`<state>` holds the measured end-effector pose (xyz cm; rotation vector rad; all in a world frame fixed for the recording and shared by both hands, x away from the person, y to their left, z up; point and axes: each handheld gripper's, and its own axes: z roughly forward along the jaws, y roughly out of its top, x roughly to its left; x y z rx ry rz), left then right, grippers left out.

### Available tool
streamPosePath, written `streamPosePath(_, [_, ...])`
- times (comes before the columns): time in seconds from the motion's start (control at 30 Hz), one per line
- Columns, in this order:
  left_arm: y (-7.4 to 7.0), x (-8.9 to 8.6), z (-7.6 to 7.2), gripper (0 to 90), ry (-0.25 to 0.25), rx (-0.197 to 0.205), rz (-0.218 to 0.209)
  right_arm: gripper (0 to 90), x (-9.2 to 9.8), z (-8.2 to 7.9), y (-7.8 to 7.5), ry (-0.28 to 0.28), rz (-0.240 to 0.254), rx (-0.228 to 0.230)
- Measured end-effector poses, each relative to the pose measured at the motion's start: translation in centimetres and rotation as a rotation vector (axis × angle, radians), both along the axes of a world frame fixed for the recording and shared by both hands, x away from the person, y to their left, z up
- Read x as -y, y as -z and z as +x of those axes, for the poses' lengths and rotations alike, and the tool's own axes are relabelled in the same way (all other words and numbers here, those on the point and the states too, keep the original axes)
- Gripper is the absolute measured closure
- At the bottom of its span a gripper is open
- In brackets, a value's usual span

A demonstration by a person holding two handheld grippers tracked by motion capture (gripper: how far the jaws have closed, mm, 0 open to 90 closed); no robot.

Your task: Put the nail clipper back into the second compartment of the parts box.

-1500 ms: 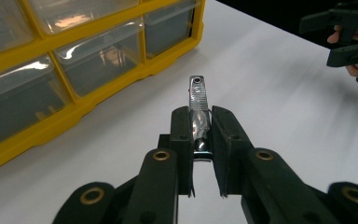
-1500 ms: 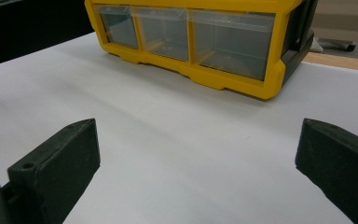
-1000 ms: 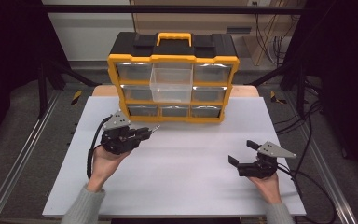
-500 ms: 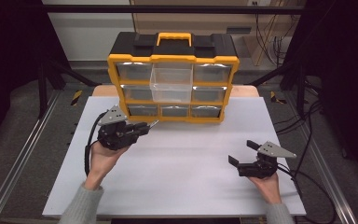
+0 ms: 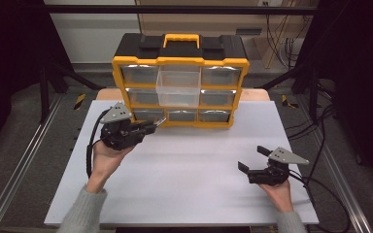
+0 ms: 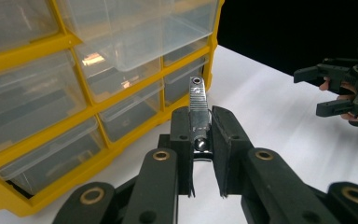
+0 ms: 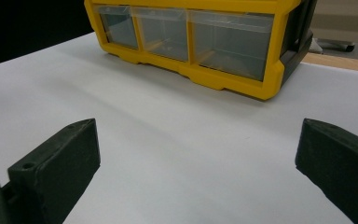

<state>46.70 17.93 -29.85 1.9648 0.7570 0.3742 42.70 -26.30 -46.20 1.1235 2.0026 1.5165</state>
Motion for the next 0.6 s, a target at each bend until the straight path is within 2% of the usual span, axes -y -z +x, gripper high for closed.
streamPosePath(0.6, [-2.8,0.8,0.2,78.9,0.008,0.037,-0.005,0.5,0.0,0.0,0.0,-0.001,0.001,0.001])
